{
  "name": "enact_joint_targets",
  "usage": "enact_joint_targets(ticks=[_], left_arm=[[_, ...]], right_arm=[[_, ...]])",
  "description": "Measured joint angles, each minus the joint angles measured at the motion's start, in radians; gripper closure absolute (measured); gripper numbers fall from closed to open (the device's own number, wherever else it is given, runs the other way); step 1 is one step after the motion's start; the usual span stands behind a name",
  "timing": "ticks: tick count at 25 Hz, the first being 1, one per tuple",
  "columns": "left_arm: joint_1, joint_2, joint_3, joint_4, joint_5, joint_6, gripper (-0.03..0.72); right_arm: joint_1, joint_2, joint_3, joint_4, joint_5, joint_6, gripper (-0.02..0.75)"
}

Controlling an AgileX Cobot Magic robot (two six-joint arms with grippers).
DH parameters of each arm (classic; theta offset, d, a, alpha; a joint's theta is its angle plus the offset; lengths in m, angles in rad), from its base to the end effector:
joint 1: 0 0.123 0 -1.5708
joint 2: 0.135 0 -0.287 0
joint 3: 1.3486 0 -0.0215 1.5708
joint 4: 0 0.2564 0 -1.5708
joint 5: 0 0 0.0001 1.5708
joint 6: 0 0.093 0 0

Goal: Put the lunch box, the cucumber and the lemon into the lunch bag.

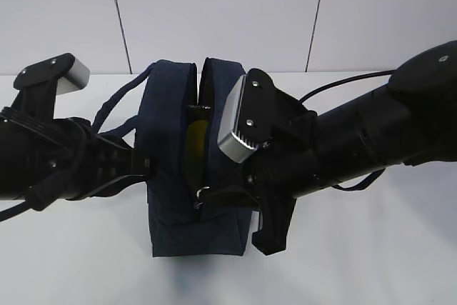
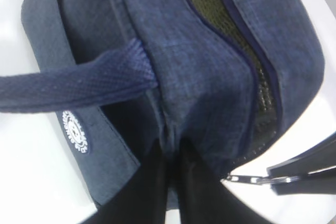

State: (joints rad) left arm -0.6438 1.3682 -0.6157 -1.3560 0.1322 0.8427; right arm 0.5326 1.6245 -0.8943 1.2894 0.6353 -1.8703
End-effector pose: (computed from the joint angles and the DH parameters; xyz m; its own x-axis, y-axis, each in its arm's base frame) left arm 0.2059 -0.1696 0.2090 -0.7760 -0.0245 -0.6302 0.3378 0.8277 -0.4482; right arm 0.2509 0.2095 0.2112 -0.0688 -0.6134 -0.7868 -0.9812 0.1842 -0.0578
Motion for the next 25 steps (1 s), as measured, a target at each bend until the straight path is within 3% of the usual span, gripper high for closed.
enact_joint_targets(ticks=[11, 25], left_arm=[[0.000, 0.000, 0.000, -0.014, 0.000, 0.000, 0.682], [0.000, 0.000, 0.000, -0.088, -0.005, 0.001, 0.682]], right_arm=[[0.000, -0.002, 0.001, 0.070, -0.006, 0.026, 0.751], [0.000, -0.002, 0.001, 0.270, -0.040, 0.033, 0.751]])
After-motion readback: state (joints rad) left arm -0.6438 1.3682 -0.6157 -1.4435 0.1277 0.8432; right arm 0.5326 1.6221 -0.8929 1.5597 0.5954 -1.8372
